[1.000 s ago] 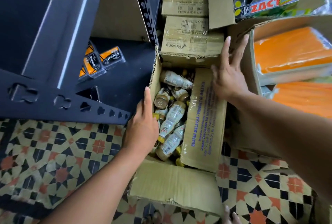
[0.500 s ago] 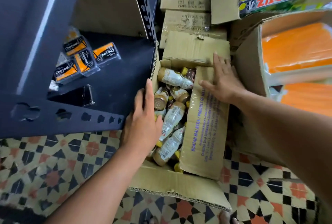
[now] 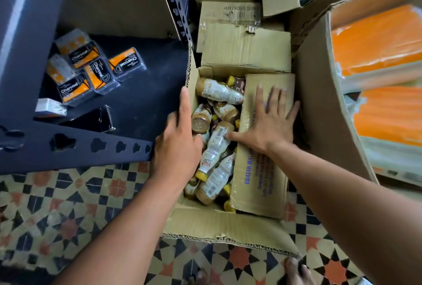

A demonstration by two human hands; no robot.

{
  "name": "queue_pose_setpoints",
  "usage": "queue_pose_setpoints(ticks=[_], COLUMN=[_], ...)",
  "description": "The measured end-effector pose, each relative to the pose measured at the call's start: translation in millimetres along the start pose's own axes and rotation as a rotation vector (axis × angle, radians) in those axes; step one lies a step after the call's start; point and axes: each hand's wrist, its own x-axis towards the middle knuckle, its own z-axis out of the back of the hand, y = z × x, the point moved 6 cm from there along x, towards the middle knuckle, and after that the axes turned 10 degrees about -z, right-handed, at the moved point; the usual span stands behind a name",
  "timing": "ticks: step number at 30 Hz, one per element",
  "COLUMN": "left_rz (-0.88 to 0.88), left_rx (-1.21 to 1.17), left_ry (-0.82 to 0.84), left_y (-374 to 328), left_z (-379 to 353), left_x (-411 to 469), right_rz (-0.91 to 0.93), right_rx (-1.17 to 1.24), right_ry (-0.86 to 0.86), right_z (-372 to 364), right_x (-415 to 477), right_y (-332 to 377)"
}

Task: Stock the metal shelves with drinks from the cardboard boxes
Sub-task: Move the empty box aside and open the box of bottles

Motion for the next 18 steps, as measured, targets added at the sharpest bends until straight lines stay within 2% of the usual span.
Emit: queue_pose_setpoints(ticks=[4,8,10,14,18], left_rz=[-0.018,0.0,0.003,0.03,0.056], left_rx=[-0.002,-0.014,-0.023,-0.071,-0.108], left_ry=[-0.003,0.012,0.018,0.05,0.03], left_y=[-2,-3,-4,-5,-6], left_z=[2,4,5,5,10], left_x=[-1,0,0,0,0], right_rz=[-0.008,0.06,0.027,-0.09,-0.191], right_rx=[0.15,0.563,0.66,0.672,0.639], right_ry=[0.007,-0.064,-0.136,-0.166,-0.08], right_z=[9,39,56,80,79], right_x=[-10,-43,-61,-89,-103], right_y=[2,4,-5,-28,-54])
